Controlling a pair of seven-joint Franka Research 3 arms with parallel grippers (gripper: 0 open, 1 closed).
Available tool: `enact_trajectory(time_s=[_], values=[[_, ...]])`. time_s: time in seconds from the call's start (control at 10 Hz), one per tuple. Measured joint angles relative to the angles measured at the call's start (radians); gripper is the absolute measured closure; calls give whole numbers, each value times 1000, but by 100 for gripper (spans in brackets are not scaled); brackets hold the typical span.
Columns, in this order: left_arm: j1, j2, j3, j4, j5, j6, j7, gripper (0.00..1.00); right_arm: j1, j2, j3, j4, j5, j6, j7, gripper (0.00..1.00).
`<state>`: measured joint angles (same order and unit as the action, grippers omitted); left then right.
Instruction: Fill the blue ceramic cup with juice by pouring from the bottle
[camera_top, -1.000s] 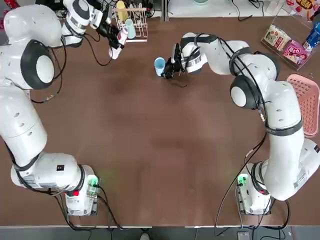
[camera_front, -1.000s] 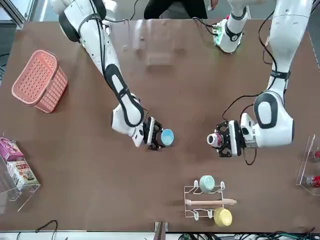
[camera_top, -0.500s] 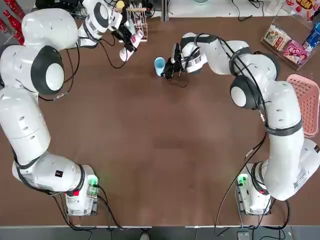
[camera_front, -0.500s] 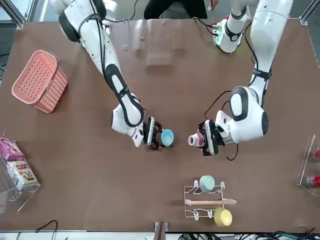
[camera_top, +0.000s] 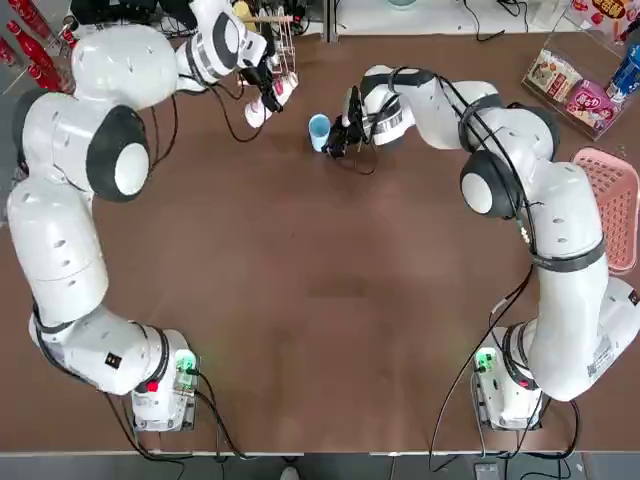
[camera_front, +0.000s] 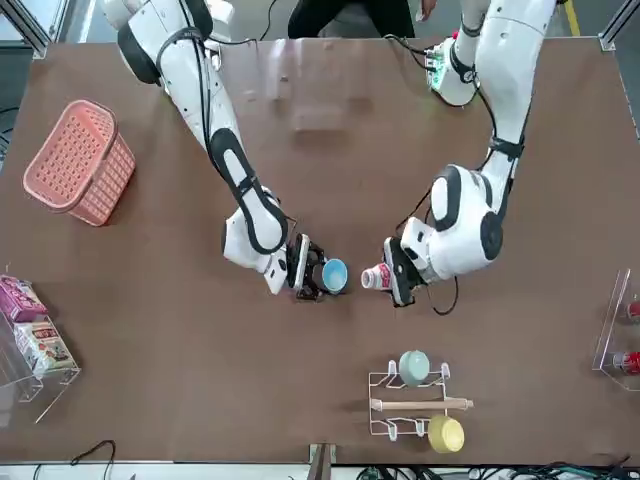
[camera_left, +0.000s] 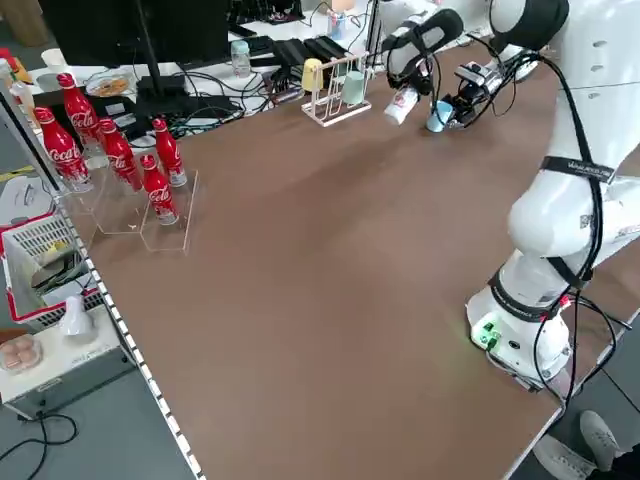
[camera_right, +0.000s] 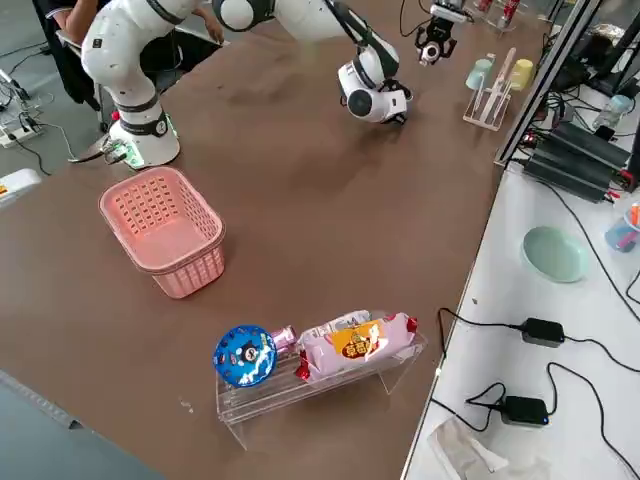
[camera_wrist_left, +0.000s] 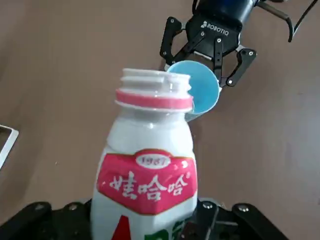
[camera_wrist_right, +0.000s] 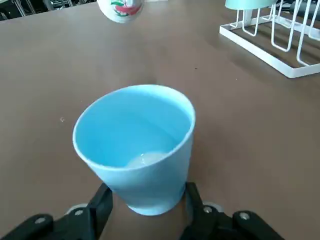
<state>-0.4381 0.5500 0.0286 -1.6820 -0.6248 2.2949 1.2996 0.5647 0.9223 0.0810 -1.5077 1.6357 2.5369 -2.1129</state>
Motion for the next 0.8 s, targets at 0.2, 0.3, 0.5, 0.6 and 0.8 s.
enact_trajectory(time_s=[0.2, 0.3, 0.5, 0.6, 0.8], values=[[-81, 11, 67, 0, 0, 15, -25, 50, 0, 0, 0, 0, 0, 0, 0, 33], [-131, 18, 118, 1, 1, 20, -34, 50, 0, 0, 0, 0, 0, 0, 0, 33], [-187, 37, 166, 7, 1, 49, -61, 50, 0, 0, 0, 0, 0, 0, 0, 33], [-201, 45, 173, 10, 12, 54, -85, 50, 0, 0, 0, 0, 0, 0, 0, 33], [-238, 68, 203, 38, 50, 58, -129, 50, 0, 0, 0, 0, 0, 0, 0, 34]])
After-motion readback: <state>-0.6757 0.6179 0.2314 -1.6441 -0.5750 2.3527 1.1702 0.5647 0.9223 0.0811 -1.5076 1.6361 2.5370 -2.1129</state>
